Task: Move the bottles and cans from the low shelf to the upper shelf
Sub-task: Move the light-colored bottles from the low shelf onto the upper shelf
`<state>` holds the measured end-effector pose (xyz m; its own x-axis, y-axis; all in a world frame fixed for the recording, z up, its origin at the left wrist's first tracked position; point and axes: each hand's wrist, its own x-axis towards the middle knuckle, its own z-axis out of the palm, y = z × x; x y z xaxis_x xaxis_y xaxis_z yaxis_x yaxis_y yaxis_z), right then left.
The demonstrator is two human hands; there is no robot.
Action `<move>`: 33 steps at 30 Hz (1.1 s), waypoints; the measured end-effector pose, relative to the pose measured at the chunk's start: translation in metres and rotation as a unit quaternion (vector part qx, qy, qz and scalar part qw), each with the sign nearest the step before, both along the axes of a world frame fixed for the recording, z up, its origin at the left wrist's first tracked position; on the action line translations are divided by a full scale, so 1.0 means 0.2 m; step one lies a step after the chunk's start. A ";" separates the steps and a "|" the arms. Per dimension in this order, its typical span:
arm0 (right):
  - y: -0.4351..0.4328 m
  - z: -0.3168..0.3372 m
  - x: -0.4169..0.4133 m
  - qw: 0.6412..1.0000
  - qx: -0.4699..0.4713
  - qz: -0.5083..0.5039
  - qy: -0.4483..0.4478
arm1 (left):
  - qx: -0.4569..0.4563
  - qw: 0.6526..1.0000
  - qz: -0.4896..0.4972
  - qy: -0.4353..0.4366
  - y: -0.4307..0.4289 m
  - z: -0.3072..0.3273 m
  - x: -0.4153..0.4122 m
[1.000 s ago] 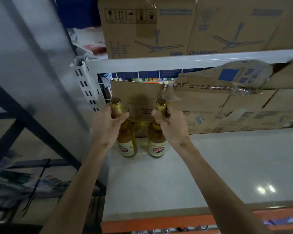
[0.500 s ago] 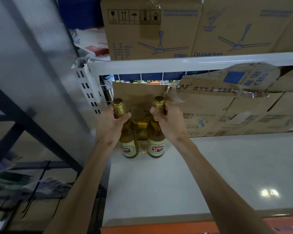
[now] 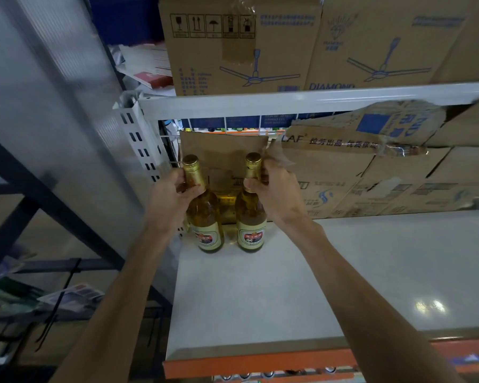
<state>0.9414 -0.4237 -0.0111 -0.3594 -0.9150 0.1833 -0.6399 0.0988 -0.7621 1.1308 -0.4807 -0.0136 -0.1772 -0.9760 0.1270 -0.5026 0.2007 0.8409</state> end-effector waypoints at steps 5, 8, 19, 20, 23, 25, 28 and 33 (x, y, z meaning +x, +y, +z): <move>0.01 0.00 0.01 1.000 -0.009 -0.005 0.012 | -0.029 0.999 0.030 0.004 0.01 -0.02 -0.01; 0.01 0.01 0.00 1.000 -0.009 0.005 0.016 | -0.022 1.000 0.021 -0.004 -0.01 -0.02 0.01; -0.02 -0.01 -0.04 1.000 -0.022 0.013 0.002 | -0.031 0.999 0.012 -0.021 -0.01 -0.02 0.00; -0.02 -0.01 -0.04 1.000 -0.022 0.014 -0.001 | -0.031 0.999 0.014 -0.022 -0.01 -0.02 -0.01; -0.02 -0.02 -0.03 1.000 -0.018 0.013 -0.003 | -0.025 0.999 0.016 -0.019 -0.01 -0.01 -0.01; -0.03 -0.01 -0.03 1.000 -0.007 0.013 -0.003 | -0.022 1.000 0.015 -0.013 -0.01 -0.01 -0.01; -0.03 -0.01 -0.03 1.000 0.003 0.012 -0.004 | -0.026 0.999 0.024 -0.005 -0.01 -0.02 -0.01; 0.03 -0.02 -0.02 1.000 -0.006 0.003 -0.030 | 0.006 0.999 0.027 0.029 0.03 -0.02 0.01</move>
<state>0.9373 -0.4185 -0.0150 -0.3647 -0.9151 0.1721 -0.5937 0.0861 -0.8001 1.1322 -0.4751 -0.0182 -0.1163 -0.9856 0.1230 -0.4623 0.1633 0.8716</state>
